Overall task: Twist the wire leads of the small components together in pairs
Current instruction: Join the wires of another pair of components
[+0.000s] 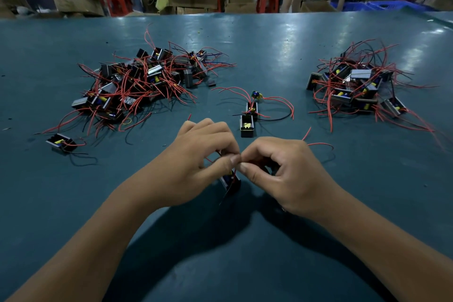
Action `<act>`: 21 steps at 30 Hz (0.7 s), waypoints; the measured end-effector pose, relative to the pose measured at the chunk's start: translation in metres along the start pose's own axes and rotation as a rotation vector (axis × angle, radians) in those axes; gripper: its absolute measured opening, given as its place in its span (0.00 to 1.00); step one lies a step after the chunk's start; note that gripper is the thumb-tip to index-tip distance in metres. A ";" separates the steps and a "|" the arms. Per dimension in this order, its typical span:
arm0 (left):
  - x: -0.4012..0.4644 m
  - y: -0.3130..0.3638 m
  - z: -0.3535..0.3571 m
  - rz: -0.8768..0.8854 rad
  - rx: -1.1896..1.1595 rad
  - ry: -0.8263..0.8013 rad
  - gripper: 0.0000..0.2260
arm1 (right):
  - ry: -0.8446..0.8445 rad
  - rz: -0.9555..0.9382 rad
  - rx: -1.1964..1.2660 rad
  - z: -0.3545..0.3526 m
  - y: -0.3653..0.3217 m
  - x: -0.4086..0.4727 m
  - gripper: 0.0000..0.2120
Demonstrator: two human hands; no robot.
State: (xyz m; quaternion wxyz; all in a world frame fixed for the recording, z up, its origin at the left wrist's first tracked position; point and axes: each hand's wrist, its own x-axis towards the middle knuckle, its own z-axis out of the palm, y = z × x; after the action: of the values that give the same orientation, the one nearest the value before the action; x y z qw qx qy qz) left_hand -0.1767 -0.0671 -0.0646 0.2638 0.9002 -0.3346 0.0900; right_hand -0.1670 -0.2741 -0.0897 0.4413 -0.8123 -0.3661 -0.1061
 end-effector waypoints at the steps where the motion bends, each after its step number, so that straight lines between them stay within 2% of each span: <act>1: 0.001 0.001 0.002 -0.035 -0.057 -0.002 0.07 | 0.005 0.011 0.007 0.000 0.000 0.000 0.02; 7: 0.004 -0.003 0.009 -0.193 -0.336 0.011 0.08 | 0.054 0.145 0.148 0.002 0.005 0.000 0.03; 12: 0.004 -0.007 0.013 -0.161 -0.233 -0.027 0.03 | 0.112 0.226 0.205 0.001 0.010 0.000 0.03; 16: 0.005 -0.008 0.014 -0.219 -0.255 0.031 0.07 | 0.128 0.261 0.195 -0.001 0.014 0.002 0.03; 21: 0.006 -0.004 0.014 -0.245 -0.080 0.113 0.05 | 0.135 0.341 0.185 -0.002 0.019 0.005 0.02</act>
State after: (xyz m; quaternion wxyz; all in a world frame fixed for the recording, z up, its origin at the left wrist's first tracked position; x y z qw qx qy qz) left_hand -0.1697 -0.0748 -0.0760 0.3268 0.9166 -0.2101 0.0942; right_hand -0.1500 -0.2796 -0.0977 0.5492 -0.8096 -0.2011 -0.0502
